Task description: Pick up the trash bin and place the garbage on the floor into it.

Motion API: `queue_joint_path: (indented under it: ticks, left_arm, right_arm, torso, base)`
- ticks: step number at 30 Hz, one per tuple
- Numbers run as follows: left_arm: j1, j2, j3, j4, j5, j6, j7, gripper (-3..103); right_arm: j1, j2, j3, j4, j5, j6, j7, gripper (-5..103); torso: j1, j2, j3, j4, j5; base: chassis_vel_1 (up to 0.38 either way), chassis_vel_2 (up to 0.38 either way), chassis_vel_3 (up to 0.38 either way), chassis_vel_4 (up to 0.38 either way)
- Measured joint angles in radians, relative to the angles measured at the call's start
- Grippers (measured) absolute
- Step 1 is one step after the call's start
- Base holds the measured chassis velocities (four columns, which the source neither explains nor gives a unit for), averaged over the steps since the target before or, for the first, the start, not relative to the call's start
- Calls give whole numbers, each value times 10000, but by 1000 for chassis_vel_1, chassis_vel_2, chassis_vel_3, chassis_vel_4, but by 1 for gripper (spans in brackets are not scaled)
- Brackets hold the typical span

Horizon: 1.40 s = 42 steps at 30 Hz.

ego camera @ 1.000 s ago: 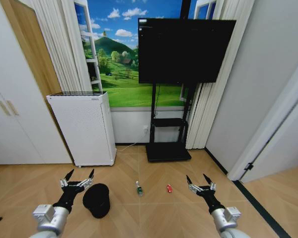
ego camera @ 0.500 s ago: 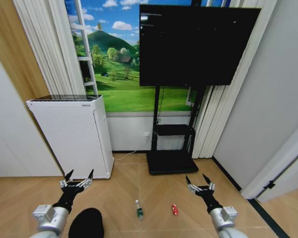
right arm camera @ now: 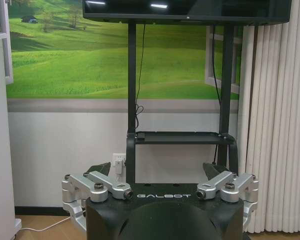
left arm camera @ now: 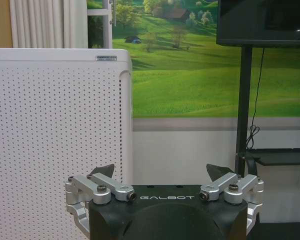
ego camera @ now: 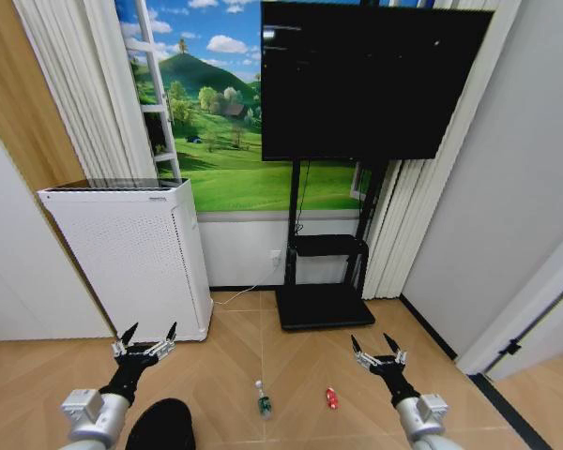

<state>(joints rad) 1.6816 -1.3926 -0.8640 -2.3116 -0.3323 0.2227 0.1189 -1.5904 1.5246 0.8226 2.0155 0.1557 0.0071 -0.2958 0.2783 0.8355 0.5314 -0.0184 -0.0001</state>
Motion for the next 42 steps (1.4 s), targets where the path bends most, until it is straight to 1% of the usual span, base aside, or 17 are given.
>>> queue_joint_path:
  ticks: [1, 5, 7, 13, 16, 17, 23, 27, 29, 30, 32, 35, 36, 37, 40, 42]
  left_arm:
    - [13, -1, 4, -3, 17, -4, 0, 100]
    - [27, -7, 5, -3, 35, -7, 0, 100]
    - [32, -7, -2, 18, 38, -42, 1, 100]
    - [49, -22, -6, 40, 53, -73, 2, 100]
    - [55, -33, -9, 78, 61, -116, 23, 100]
    - [55, -33, -9, 78, 61, -116, 23, 100]
    - [48, -49, -14, 128, 64, -144, 46, 100]
    - [50, -49, -23, 150, 70, -158, 67, 100]
    - [31, -37, -26, 171, 72, -173, 75, 100]
    - [31, -37, -26, 171, 72, -173, 75, 100]
    - [12, -29, -26, 192, 62, -206, 97, 100]
    - [-61, -14, -54, 326, -34, -443, 404, 100]
    - [-61, -14, -54, 326, -34, -443, 404, 100]
    - [-87, -30, -70, 398, -23, -509, 499, 100]
    - [-102, -83, -75, 520, 42, -577, 616, 100]
    - [-79, -132, -64, 610, 134, -629, 710, 100]
  right_arm:
    - [-14, 15, 0, -24, 5, 33, -2, 100]
    - [-44, 20, 4, -51, 16, 61, -5, 100]
    - [-85, 37, 23, -85, 25, 114, -13, 100]
    - [-95, 65, 25, -120, 26, 139, -21, 100]
    - [-94, 93, 12, -134, 17, 143, -30, 100]
    - [-94, 93, 12, -134, 17, 143, -30, 100]
    - [-89, 102, -10, -151, 8, 133, -41, 100]
    - [-74, 104, -19, -175, 5, 132, -48, 100]
    - [-43, 101, -32, -237, 11, 157, -92, 100]
    - [-43, 101, -32, -237, 11, 157, -92, 100]
    - [-9, 91, -38, -317, 34, 289, -178, 100]
    - [184, 30, -71, -634, -37, 1075, -400, 100]
    - [184, 30, -71, -634, -37, 1075, -400, 100]
    - [265, -22, -61, -709, -164, 1237, -493, 100]
    - [395, -146, -54, -772, -285, 1262, -491, 100]
    - [569, -279, -28, -781, -302, 1022, -412, 100]
  torso:
    - [-34, -88, -50, 1, 1]
    - [-78, -192, -112, 2, 1]
    - [-165, -384, -225, 1, 1]
    - [-259, -597, -342, 1, 1]
    - [-359, -840, -484, 2, 1]
    - [-359, -840, -484, 2, 1]
    - [-486, -1150, -667, 1, 1]
    - [-534, -1268, -735, 2, 0]
    - [-600, -1426, -830, 1, 1]
    - [-600, -1426, -830, 1, 1]
    - [-631, -1498, -873, 1, 0]
    - [-713, -1691, -981, 2, 1]
    - [-713, -1691, -981, 2, 1]
    - [-738, -1753, -1018, 1, 2]
    - [-782, -1867, -1087, 0, 0]
    - [-828, -1980, -1154, 2, 2]
  base:
    - [0, 0, 0, 0]
    - [0, 0, 0, 0]
    - [0, 0, 0, 0]
    - [0, 0, 0, 0]
    - [0, 0, 0, 0]
    - [0, 0, 0, 0]
    - [0, 0, 0, 0]
    - [0, 0, 0, 0]
    - [0, 0, 0, 0]
    - [0, 0, 0, 0]
    - [0, 0, 0, 0]
    - [0, 0, 0, 0]
    - [0, 0, 0, 0]
    - [0, 0, 0, 0]
    - [0, 0, 0, 0]
    - [0, 0, 0, 0]
